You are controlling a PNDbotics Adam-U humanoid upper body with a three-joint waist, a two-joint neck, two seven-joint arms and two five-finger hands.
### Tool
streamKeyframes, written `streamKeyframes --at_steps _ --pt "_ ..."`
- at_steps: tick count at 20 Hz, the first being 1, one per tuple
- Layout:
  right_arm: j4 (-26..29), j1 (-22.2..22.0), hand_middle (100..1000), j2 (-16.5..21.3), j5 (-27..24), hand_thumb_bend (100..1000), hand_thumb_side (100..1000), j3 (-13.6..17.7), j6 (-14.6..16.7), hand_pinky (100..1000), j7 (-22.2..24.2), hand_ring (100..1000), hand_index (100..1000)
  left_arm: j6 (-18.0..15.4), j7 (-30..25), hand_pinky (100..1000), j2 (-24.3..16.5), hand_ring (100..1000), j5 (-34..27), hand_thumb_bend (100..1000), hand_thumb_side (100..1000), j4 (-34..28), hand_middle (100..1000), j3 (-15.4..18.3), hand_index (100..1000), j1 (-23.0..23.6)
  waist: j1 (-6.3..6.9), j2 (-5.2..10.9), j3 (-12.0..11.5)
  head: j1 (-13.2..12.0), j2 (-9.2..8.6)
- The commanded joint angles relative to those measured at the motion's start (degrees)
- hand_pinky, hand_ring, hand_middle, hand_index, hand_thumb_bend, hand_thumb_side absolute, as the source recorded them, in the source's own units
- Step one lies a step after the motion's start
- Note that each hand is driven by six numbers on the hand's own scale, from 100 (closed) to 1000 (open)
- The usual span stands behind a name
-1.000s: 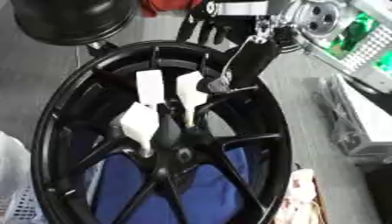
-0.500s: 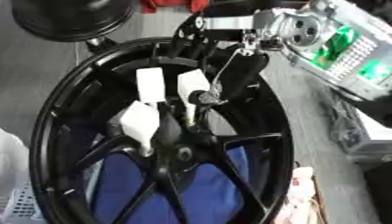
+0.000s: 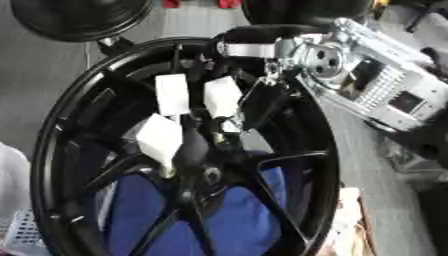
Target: Pull the pin out of the wheel hub.
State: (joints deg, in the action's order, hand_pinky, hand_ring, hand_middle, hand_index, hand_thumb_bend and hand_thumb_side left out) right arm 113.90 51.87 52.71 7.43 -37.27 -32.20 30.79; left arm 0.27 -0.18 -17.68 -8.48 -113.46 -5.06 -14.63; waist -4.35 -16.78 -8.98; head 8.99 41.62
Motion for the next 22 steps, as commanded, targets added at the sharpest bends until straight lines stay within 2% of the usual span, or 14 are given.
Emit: streamKeyframes --at_steps 1,6,14,22 --pt "0.7 0.5 860 0.9 1.3 369 100 0.6 -0.8 810 -0.4 847 822 0.0 -0.1 835 -0.5 712 0.1 100 739 -1.1 629 0.0 771 -0.6 0.34 0.56 -0.1 0.2 -0.94" --pt "0.7 0.0 859 1.1 2.3 340 100 0.6 -1.6 816 -0.7 848 825 0.0 -0.2 836 -0.4 713 0.2 100 740 -1.1 628 -0.1 771 -0.8 0.36 0.26 -0.3 0.2 -1.36" --pt "0.7 -1.5 854 2.1 2.6 386 100 1.0 -3.0 819 -0.9 846 821 0.1 -0.3 836 -0.3 714 0.2 100 742 -1.1 628 -0.2 771 -0.9 0.38 -0.06 -0.5 0.2 -1.75" --pt "0.7 -2.7 851 2.9 2.5 394 100 1.8 -4.3 822 -2.4 844 823 0.2 -0.4 837 -0.1 715 0.2 100 743 -1.1 628 -0.3 771 -1.0 0.53 -0.23 -0.4 0.4 -2.21"
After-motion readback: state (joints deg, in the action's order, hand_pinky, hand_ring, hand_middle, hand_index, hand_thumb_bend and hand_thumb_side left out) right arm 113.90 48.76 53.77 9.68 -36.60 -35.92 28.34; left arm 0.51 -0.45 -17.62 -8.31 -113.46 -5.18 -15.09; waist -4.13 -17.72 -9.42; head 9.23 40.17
